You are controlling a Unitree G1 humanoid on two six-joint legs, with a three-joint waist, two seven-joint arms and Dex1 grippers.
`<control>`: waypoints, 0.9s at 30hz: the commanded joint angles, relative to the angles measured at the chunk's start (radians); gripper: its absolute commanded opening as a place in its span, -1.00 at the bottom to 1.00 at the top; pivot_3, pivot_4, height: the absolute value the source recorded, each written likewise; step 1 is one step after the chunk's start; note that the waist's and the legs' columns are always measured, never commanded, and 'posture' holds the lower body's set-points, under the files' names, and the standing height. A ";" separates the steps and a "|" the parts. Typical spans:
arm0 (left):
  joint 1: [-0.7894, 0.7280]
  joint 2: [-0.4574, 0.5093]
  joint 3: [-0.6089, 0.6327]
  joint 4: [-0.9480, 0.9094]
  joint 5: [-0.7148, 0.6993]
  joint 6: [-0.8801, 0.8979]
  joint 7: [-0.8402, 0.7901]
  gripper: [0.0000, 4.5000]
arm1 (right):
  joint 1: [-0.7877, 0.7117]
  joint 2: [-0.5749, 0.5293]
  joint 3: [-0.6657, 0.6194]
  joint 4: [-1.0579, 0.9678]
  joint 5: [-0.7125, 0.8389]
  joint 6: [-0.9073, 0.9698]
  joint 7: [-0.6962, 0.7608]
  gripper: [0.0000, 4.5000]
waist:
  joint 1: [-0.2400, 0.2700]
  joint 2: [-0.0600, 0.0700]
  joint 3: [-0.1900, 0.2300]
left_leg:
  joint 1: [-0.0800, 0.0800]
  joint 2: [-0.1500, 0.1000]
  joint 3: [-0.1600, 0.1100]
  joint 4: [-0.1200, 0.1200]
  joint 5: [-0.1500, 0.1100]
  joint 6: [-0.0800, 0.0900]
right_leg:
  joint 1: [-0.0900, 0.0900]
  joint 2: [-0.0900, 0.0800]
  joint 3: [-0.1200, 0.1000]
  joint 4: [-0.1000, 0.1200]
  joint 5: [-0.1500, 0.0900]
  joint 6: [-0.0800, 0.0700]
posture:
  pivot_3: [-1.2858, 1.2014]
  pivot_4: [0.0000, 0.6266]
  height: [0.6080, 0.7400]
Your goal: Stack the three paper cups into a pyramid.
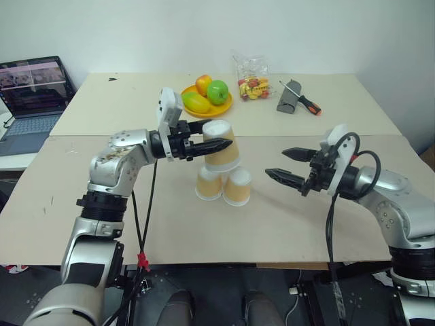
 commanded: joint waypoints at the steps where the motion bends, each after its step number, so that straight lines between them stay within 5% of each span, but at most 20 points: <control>1: -0.068 -0.009 -0.008 0.051 0.033 -0.055 -0.054 0.37 | 0.017 0.006 -0.053 -0.057 0.007 -0.032 -0.029 1.00 | 0.001 0.000 0.000 | 0.000 0.000 0.000 0.000 0.000 0.000 | 0.000 0.000 0.000 0.000 0.000 0.000 | 0.03 -0.52 1.00; 27: -0.093 -0.055 -0.038 0.123 0.122 -0.086 -0.174 0.37 | 0.095 0.026 -0.108 -0.126 0.026 -0.022 -0.087 1.00 | -0.008 0.000 0.000 | 0.000 0.000 0.000 0.001 0.000 0.001 | 0.000 0.000 0.000 0.001 0.000 0.000 | 0.03 -0.52 1.00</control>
